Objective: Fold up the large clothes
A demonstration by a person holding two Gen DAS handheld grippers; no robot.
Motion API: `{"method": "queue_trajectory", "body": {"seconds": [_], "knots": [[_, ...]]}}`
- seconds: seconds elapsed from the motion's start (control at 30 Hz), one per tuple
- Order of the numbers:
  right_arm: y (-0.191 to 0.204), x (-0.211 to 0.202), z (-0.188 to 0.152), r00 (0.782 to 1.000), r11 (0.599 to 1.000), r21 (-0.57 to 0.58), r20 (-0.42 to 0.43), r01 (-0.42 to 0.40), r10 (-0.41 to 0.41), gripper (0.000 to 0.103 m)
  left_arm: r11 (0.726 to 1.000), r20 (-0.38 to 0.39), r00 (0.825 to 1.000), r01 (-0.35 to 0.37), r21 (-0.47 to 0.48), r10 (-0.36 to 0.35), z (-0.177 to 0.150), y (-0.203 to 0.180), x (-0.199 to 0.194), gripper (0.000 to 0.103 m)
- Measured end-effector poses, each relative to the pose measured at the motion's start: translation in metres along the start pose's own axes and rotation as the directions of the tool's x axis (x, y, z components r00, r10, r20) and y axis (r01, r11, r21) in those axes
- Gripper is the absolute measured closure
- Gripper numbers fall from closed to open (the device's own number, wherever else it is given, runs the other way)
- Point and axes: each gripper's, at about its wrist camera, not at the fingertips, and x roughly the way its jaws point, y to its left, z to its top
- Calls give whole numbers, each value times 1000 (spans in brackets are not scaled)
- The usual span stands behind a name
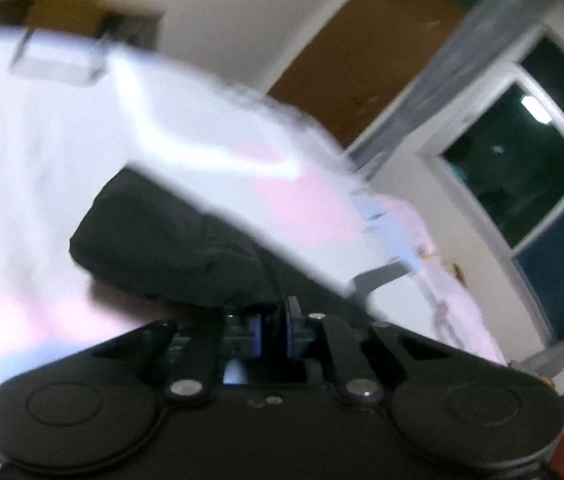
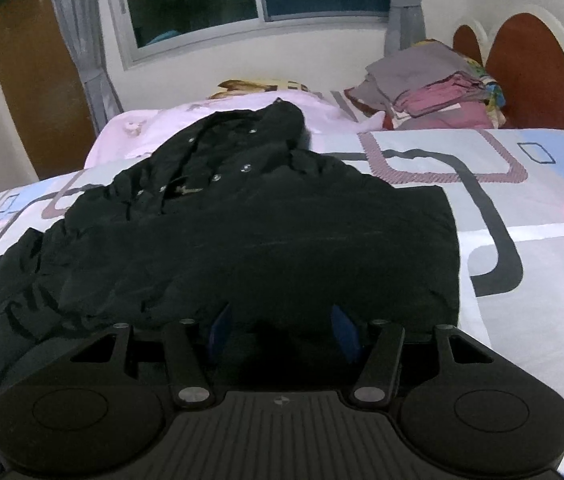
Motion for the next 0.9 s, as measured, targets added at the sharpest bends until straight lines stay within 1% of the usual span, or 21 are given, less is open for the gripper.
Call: {"method": "queue_trajectory", "body": {"seconds": [0.03, 0.1, 0.13, 0.2, 0.27, 0.3, 0.37, 0.43, 0.47, 0.5, 0.53, 0.57, 0.67, 0.7, 0.73, 0.77, 0.8, 0.83, 0.87, 0.9], "knots": [[-3, -1, 1, 1000, 1000, 8, 6, 5, -5, 47, 999, 11, 999, 34, 32, -34, 2, -14, -1, 95], [-10, -4, 5, 1000, 999, 36, 22, 11, -12, 47, 984, 20, 994, 106, 140, -110, 4, -60, -1, 95], [-13, -6, 6, 1000, 999, 46, 28, 6, -7, 47, 970, 8, 987, 158, 183, -162, 2, -84, 0, 96], [-22, -9, 11, 999, 997, 74, 45, 10, -13, 47, 927, -50, 966, 257, 273, -253, -13, -139, 2, 96], [-31, -10, 16, 998, 994, 110, 55, 14, -20, 47, 864, -126, 929, 369, 341, -347, -38, -193, 2, 96], [-36, -11, 19, 998, 991, 131, 61, 13, -22, 47, 828, -172, 907, 421, 371, -384, -55, -220, 2, 96], [-44, -15, 24, 997, 987, 158, 75, 10, -22, 47, 740, -271, 862, 506, 443, -428, -97, -274, 0, 96], [-53, -21, 27, 995, 985, 174, 91, 12, -28, 47, 652, -360, 825, 565, 506, -436, -142, -317, -2, 96], [-59, -23, 28, 995, 982, 186, 97, 11, -30, 47, 615, -407, 806, 591, 523, -429, -163, -334, -2, 96], [-64, -26, 29, 994, 980, 196, 100, 13, -33, 47, 572, -456, 794, 607, 551, -403, -188, -353, -1, 97], [-71, -28, 29, 994, 978, 209, 104, 17, -39, 47, 545, -489, 784, 619, 566, -383, -207, -364, 2, 97], [-77, -31, 29, 993, 975, 220, 108, 20, -45, 47, 519, -528, 770, 634, 574, -358, -229, -374, 4, 97], [-97, -37, 27, 993, 963, 269, 105, 21, -50, 47, 447, -609, 746, 657, 607, -268, -281, -388, 3, 97], [-103, -39, 26, 993, 960, 279, 104, 21, -52, 47, 427, -630, 740, 661, 617, -235, -296, -391, 5, 96], [-108, -41, 25, 993, 958, 285, 104, 16, -47, 47, 408, -642, 737, 663, 628, -210, -309, -390, 7, 95], [-111, -43, 24, 994, 957, 290, 104, 12, -44, 47, 390, -651, 731, 670, 631, -203, -320, -391, 4, 84], [-115, -44, 23, 994, 955, 296, 102, 16, -48, 47, 377, -655, 723, 682, 627, -218, -319, -381, -1, 78], [-117, -44, 22, 993, 953, 301, 101, 23, -55, 47, 359, -659, 719, 689, 630, -223, -324, -373, -7, 67], [-120, -44, 20, 994, 951, 309, 95, 24, -56, 47, 338, -658, 721, 688, 642, -217, -327, -370, -11, 65], [-122, -42, 19, 995, 947, 321, 91, 10, -41, 47, 334, -658, 717, 693, 639, -231, -324, -368, -17, 64]]}}
